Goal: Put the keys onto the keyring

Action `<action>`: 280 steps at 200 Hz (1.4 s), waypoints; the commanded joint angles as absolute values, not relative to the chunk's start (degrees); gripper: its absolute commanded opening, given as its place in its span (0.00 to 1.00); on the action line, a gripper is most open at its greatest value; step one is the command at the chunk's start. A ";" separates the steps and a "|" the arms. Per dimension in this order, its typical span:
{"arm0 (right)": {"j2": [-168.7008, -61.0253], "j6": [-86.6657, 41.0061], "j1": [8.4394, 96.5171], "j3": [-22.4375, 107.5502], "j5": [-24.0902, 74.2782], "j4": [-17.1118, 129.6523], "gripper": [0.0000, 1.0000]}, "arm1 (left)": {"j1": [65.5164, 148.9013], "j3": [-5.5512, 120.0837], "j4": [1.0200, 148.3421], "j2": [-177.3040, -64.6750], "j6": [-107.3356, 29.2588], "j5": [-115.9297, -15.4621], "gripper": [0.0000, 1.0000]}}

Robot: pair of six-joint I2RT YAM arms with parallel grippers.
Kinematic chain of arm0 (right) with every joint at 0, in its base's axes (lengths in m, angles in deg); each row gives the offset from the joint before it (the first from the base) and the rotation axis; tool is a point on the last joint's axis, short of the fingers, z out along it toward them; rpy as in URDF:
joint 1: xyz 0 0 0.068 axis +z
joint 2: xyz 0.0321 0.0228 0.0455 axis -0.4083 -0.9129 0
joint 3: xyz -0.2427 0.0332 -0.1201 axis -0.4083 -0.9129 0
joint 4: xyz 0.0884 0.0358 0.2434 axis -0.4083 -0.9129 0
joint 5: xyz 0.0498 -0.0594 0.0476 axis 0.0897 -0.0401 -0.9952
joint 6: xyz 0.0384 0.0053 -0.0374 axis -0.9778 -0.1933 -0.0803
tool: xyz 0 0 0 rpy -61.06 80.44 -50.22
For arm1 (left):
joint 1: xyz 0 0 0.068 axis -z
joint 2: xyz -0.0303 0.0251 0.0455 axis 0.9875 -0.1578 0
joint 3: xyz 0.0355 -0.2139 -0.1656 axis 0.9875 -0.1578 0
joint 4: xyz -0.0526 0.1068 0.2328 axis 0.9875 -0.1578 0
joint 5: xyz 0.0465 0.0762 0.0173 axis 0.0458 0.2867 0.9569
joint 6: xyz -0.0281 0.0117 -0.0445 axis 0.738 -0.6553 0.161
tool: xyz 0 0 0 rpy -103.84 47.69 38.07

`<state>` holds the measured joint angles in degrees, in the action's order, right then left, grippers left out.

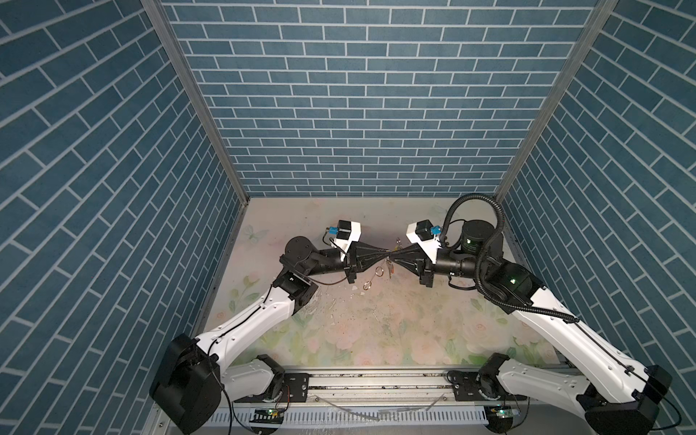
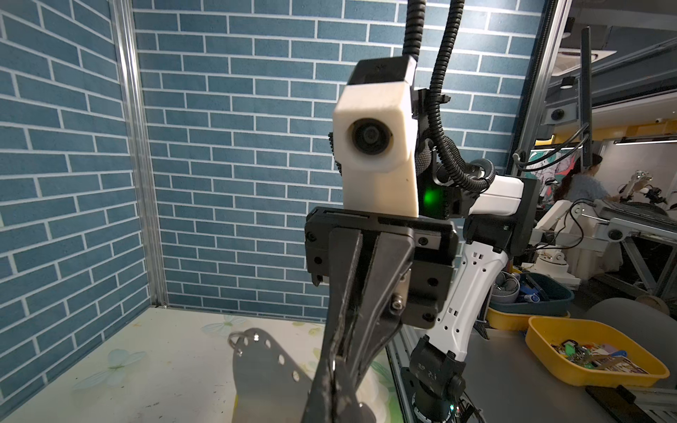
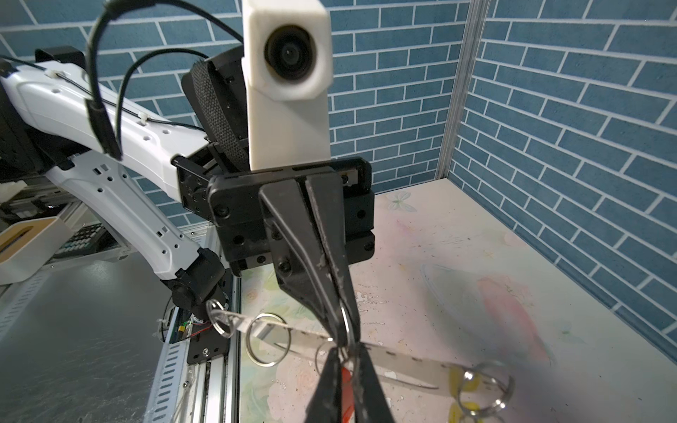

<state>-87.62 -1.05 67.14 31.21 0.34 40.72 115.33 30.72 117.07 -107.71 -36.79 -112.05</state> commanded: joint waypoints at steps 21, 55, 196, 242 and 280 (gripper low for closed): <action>-88.02 -0.04 67.44 34.47 -1.39 41.72 0.00 | 115.55 31.10 119.87 -107.85 -36.30 -112.84 0.00; -87.66 0.27 67.45 34.56 -1.74 41.45 0.00 | 115.46 30.97 119.60 -107.50 -36.37 -112.75 0.00; -95.19 8.91 67.34 45.56 -1.74 19.24 0.00 | 113.71 34.85 89.31 -96.83 -52.35 -107.77 0.34; -98.18 15.00 67.29 49.34 -5.82 10.93 0.00 | 113.70 35.45 86.81 -98.76 -54.89 -108.88 0.35; -98.64 16.48 66.94 49.63 -8.89 10.29 0.00 | 113.62 36.05 88.71 -101.13 -54.78 -110.10 0.36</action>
